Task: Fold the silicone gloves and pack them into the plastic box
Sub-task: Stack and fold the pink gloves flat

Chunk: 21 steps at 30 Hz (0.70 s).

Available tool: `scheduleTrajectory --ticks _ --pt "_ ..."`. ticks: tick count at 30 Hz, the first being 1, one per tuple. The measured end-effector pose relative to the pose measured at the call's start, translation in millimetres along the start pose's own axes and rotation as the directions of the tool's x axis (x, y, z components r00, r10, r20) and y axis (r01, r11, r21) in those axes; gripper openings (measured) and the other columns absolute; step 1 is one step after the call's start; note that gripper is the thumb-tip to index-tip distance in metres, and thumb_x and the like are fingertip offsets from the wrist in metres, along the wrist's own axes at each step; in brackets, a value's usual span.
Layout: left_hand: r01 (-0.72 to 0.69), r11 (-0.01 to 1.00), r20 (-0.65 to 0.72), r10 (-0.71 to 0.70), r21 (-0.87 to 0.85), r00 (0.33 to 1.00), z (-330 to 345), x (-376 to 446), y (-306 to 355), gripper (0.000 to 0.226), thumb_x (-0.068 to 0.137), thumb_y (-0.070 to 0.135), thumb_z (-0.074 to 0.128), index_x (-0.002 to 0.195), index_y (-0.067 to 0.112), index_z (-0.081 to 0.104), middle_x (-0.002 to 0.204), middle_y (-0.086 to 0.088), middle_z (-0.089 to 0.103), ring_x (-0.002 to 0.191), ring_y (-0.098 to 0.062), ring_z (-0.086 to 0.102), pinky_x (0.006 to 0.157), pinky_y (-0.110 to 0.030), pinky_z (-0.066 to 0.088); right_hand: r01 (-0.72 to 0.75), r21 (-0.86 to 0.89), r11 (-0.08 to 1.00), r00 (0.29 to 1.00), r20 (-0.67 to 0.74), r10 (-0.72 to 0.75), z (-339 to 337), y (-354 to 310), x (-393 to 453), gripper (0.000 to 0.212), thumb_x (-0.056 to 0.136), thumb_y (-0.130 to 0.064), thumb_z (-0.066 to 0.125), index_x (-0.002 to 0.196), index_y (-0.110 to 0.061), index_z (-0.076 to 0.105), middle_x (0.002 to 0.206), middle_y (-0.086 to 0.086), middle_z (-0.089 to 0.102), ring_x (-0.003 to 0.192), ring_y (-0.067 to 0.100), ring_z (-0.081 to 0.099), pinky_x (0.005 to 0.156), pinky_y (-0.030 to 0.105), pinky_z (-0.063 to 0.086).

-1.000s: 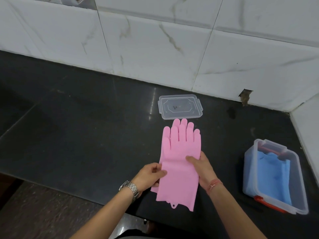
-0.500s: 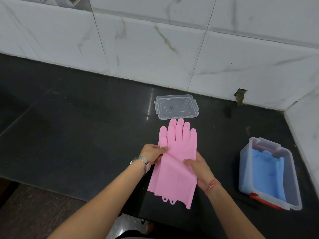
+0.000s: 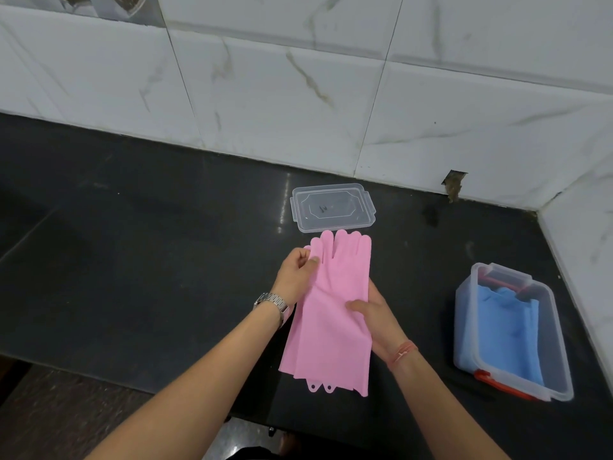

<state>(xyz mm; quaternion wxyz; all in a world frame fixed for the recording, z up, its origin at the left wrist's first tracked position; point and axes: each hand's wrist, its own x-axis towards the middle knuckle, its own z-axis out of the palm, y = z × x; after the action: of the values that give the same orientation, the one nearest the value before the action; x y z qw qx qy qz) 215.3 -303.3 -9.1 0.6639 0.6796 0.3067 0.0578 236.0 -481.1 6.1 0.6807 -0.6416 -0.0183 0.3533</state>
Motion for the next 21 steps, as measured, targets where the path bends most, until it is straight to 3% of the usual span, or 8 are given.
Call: scheduleTrajectory --ticks 2,4,6,10,13,18,21 --pt "-0.015 1.000 -0.020 0.016 0.025 1.000 0.2 4.3 0.9 0.009 0.088 0.026 0.057 0.080 0.023 0.054 0.072 0.014 0.054 0.059 0.002 0.047 0.058 -0.015 0.040 -0.014 0.052 0.999 1.000 -0.010 0.014 0.1 0.3 2.3 0.059 0.089 0.004 0.054 0.138 -0.028 0.047 0.131 0.005 0.061 0.118 0.030 0.060 0.099 0.055 0.050" --pt "0.020 0.995 -0.013 -0.019 0.099 1.000 0.5 7.8 -2.0 0.004 0.087 0.021 0.059 0.091 0.020 0.058 0.087 0.009 0.062 0.077 -0.006 0.056 0.072 -0.023 0.046 -0.064 0.101 0.993 0.995 -0.064 0.070 0.5 2.9 3.1 0.053 0.091 0.002 0.055 0.137 -0.022 0.049 0.129 0.009 0.062 0.116 0.033 0.061 0.099 0.057 0.048" --pt "0.048 0.979 -0.009 -0.047 0.200 0.999 0.4 10.9 -5.9 0.016 0.086 0.016 0.060 0.102 0.015 0.060 0.100 0.000 0.064 0.090 -0.016 0.059 0.083 -0.030 0.048 -0.111 0.098 0.989 0.982 -0.141 0.124 1.3 6.7 3.4 0.045 0.092 -0.002 0.057 0.133 -0.019 0.051 0.125 0.009 0.064 0.112 0.031 0.062 0.097 0.055 0.050" --pt "-0.006 0.955 0.003 0.005 0.298 1.000 -0.5 14.9 -5.3 0.018 0.085 0.013 0.060 0.104 0.013 0.060 0.095 -0.001 0.065 0.087 -0.017 0.057 0.077 -0.026 0.043 -0.182 -0.005 0.983 0.963 -0.201 0.177 2.6 9.7 -0.4 0.036 0.092 -0.008 0.060 0.125 -0.018 0.050 0.116 0.003 0.065 0.103 0.023 0.064 0.083 0.044 0.056" --pt "-0.048 0.934 0.007 0.048 0.354 0.999 -1.2 18.9 -4.9 0.019 0.086 0.013 0.061 0.105 0.012 0.060 0.094 0.001 0.065 0.088 -0.016 0.057 0.078 -0.024 0.041 -0.247 -0.098 0.964 0.959 -0.169 0.229 1.7 12.2 -6.1 0.040 0.090 -0.006 0.062 0.125 -0.020 0.047 0.120 0.001 0.062 0.106 0.023 0.061 0.084 0.046 0.055" --pt "-0.099 0.900 -0.008 0.113 0.424 0.994 -1.2 21.4 -6.4 0.014 0.087 0.016 0.061 0.100 0.017 0.058 0.092 0.006 0.064 0.084 -0.013 0.057 0.069 -0.018 0.038 -0.288 0.073 0.955 0.937 -0.182 0.297 -1.0 16.3 -10.2 0.036 0.094 -0.003 0.058 0.126 -0.018 0.049 0.121 0.005 0.064 0.108 0.027 0.064 0.085 0.046 0.057" --pt "-0.113 0.863 -0.029 0.146 0.492 0.989 -0.7 22.5 -8.1 0.017 0.088 0.018 0.061 0.105 0.018 0.059 0.098 0.004 0.067 0.086 -0.015 0.058 0.073 -0.025 0.040 -0.299 0.098 0.949 0.933 -0.179 0.312 1.2 20.1 -13.4 0.033 0.095 -0.004 0.056 0.123 -0.018 0.047 0.119 0.008 0.065 0.103 0.027 0.068 0.072 0.040 0.060"
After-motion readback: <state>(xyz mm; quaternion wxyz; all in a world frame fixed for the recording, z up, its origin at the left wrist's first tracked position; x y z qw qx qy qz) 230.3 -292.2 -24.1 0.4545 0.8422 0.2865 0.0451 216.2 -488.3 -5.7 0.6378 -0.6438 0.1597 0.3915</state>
